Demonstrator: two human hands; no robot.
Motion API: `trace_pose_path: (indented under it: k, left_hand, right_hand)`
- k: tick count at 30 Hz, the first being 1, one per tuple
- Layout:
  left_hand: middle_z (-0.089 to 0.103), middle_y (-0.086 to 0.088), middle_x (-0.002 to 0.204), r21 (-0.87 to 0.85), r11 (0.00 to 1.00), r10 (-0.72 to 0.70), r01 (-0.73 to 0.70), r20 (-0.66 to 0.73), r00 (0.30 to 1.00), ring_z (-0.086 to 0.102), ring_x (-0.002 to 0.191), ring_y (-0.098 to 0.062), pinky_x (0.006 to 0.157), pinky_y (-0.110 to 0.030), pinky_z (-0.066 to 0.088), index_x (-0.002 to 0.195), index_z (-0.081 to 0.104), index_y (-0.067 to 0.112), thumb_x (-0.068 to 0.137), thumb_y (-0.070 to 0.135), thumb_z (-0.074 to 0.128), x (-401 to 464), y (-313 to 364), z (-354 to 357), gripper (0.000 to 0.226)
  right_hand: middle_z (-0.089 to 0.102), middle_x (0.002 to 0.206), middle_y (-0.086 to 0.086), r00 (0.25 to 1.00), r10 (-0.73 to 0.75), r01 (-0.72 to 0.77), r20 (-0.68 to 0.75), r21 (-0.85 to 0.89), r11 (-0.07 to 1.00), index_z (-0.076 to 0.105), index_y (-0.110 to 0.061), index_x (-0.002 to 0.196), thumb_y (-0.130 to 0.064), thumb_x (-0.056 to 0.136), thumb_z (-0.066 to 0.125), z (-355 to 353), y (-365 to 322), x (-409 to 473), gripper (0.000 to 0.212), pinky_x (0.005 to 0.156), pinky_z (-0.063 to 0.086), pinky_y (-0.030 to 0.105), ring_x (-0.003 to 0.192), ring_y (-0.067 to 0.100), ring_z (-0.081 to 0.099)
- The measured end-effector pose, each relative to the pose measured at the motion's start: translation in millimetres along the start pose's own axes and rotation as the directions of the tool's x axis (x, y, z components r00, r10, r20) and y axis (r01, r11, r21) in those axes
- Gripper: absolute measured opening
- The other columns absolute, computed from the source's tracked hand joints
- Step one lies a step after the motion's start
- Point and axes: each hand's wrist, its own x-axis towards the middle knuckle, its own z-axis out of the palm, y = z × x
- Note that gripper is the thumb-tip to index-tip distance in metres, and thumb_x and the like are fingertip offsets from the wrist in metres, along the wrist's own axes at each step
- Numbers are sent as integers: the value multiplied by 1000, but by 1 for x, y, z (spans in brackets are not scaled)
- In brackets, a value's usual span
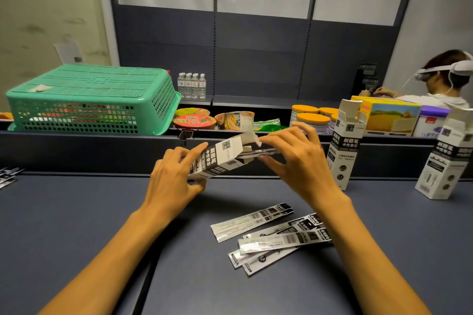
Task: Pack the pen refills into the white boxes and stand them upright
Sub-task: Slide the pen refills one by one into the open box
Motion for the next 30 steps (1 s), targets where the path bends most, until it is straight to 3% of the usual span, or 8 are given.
trace_pose_path:
  k: [8,11,15,18,20,24,27,30]
  left_hand:
    - [56,-3,102,1,1000,16,-16,9,1000,49,89,-23,67,-36,44,139,47,25,65,23,81,-1,3,2,82]
    - [56,-3,101,-1,1000,22,-22,7,1000,49,88,-22,68,-35,43,139,47,26,64,23,81,-2,3,2,82]
    - [56,-3,102,-6,1000,13,-13,2,1000,49,90,-22,69,-34,42,140,47,26,65,23,81,-1,3,1,82]
    - [57,-3,103,-5,1000,11,-11,5,1000,49,90,-22,69,-33,42,140,47,26,65,24,81,-1,2,1,82]
    - [57,-3,103,-6,1000,17,-16,7,1000,49,90,-21,69,-33,42,140,47,26,65,24,81,-2,3,2,83]
    - [57,-3,103,-14,999,35,-35,12,999,50,90,-22,69,-34,44,140,46,26,65,22,82,-2,5,2,83]
    - [56,-2,103,-13,999,36,-36,17,999,50,90,-21,69,-33,43,140,46,27,65,23,81,-2,4,2,84]
    - [56,-2,103,-16,999,37,-37,19,999,49,90,-21,69,-33,43,141,45,27,65,24,81,-2,5,2,84]
  right_hand:
    - [71,87,-1,999,-45,45,-7,49,998,71,-17,92,-19,87,70,9,-3,-8,6,93,38,35,81,20,64]
    - [72,95,0,998,-65,65,-6,84,994,71,-16,98,-22,88,66,12,-11,-6,12,95,39,36,87,19,65]
    - [70,105,-3,999,40,-39,-9,142,989,69,-19,107,-34,86,63,3,1,-8,27,96,37,34,99,16,61]
    - [69,99,-5,993,121,-121,9,154,981,69,-21,102,-30,85,63,2,13,-13,20,94,36,32,96,17,61]
    - [70,93,-4,993,116,-117,19,160,980,69,-20,98,-25,87,63,5,13,-15,13,88,40,33,90,19,63]
    - [71,92,-1,1000,27,-29,12,189,982,71,-15,98,-27,90,57,12,-5,-13,20,77,48,34,84,18,65]
    - [71,99,1,1000,-11,6,21,215,977,71,-15,102,-27,88,59,15,-14,-11,22,77,50,35,87,20,64]
    - [71,103,-1,998,66,-67,14,264,962,70,-17,106,-31,88,56,12,-9,-10,27,81,47,33,95,18,63]
